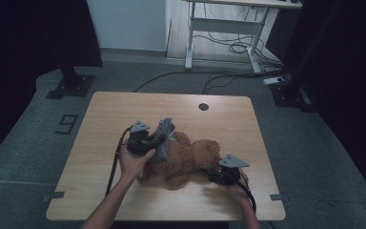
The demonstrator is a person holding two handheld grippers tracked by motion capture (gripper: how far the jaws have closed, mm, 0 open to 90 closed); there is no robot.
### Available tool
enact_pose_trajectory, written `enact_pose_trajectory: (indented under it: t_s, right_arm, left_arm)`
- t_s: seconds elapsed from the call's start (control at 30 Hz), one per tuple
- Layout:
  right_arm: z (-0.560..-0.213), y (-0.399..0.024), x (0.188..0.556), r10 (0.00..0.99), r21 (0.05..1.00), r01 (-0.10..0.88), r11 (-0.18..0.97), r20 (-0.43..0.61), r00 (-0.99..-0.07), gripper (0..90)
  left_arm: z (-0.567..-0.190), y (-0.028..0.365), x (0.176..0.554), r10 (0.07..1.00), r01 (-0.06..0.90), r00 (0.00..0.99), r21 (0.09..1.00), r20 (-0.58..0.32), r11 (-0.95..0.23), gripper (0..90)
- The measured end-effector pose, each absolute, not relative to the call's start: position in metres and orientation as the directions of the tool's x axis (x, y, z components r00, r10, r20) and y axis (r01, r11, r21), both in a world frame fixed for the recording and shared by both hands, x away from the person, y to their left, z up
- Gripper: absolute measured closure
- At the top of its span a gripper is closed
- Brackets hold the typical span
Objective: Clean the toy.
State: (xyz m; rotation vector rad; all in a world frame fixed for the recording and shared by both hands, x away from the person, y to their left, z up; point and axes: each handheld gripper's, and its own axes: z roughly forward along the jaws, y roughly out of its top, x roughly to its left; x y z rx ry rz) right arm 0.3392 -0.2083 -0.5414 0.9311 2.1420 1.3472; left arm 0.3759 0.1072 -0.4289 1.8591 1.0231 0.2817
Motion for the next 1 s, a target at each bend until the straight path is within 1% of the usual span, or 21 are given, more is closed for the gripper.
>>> enact_pose_trajectory:
  t_s: [0.13, 0.17, 0.2, 0.33, 0.43, 0.57, 0.67, 0.7, 0.73, 0.77, 0.83, 0.9, 0.93, 1.0]
  right_arm:
    - [-0.541, -0.208, 0.339, 0.736, 0.904, 0.307, 0.297, -0.012, -0.676, 35.9]
    - [-0.541, -0.208, 0.339, 0.737, 0.905, 0.305, 0.297, -0.014, -0.676, 35.9]
    - [-0.541, -0.208, 0.339, 0.737, 0.905, 0.305, 0.297, -0.014, -0.676, 35.9]
    - [-0.541, -0.208, 0.339, 0.736, 0.904, 0.306, 0.298, -0.013, -0.677, 35.9]
    - [-0.542, -0.208, 0.339, 0.736, 0.904, 0.307, 0.297, -0.012, -0.677, 35.9]
    - [-0.543, -0.21, 0.34, 0.736, 0.903, 0.313, 0.295, -0.006, -0.677, 35.7]
    - [-0.543, -0.209, 0.339, 0.738, 0.903, 0.309, 0.297, -0.012, -0.675, 35.7]
    - [-0.543, -0.209, 0.339, 0.738, 0.903, 0.31, 0.296, -0.01, -0.674, 35.8]
    - [-0.543, -0.209, 0.339, 0.738, 0.903, 0.31, 0.296, -0.01, -0.674, 35.8]
    - [-0.543, -0.209, 0.339, 0.739, 0.903, 0.312, 0.297, -0.01, -0.674, 35.8]
    - [-0.543, -0.209, 0.339, 0.738, 0.904, 0.311, 0.294, -0.008, -0.674, 35.7]
    - [-0.543, -0.208, 0.339, 0.736, 0.905, 0.307, 0.295, -0.01, -0.677, 35.7]
    - [-0.543, -0.208, 0.339, 0.736, 0.905, 0.307, 0.295, -0.01, -0.677, 35.7]
    - [-0.543, -0.208, 0.339, 0.737, 0.906, 0.307, 0.291, -0.007, -0.676, 35.7]
  left_arm:
    - [-0.42, 0.06, 0.375, 0.697, 0.49, 0.687, 0.839, -0.204, -0.237, 78.1]
    - [-0.42, 0.037, 0.375, 0.669, 0.478, 0.716, 0.839, -0.2, -0.261, 78.1]
    - [-0.42, 0.037, 0.375, 0.669, 0.478, 0.716, 0.839, -0.2, -0.261, 78.0]
    - [-0.429, -0.019, 0.378, 0.624, 0.472, 0.76, 0.814, -0.183, -0.337, 78.0]
    - [-0.443, -0.036, 0.382, 0.625, 0.493, 0.76, 0.784, -0.176, -0.378, 77.8]
    - [-0.453, -0.031, 0.387, 0.625, 0.522, 0.747, 0.781, -0.227, -0.342, 77.8]
    - [-0.452, -0.021, 0.387, 0.647, 0.528, 0.73, 0.782, -0.22, -0.331, 77.8]
    - [-0.452, -0.011, 0.389, 0.677, 0.528, 0.711, 0.781, -0.19, -0.335, 77.8]
    - [-0.452, -0.011, 0.389, 0.677, 0.528, 0.711, 0.781, -0.19, -0.335, 77.8]
    - [-0.453, -0.004, 0.39, 0.7, 0.534, 0.693, 0.774, -0.171, -0.34, 77.8]
    - [-0.458, 0.011, 0.395, 0.719, 0.561, 0.671, 0.757, -0.18, -0.335, 77.8]
    - [-0.459, 0.029, 0.397, 0.728, 0.574, 0.656, 0.759, -0.2, -0.308, 77.9]
    - [-0.459, 0.029, 0.397, 0.728, 0.574, 0.656, 0.759, -0.2, -0.308, 77.8]
    - [-0.456, 0.04, 0.396, 0.746, 0.564, 0.643, 0.766, -0.173, -0.309, 77.8]
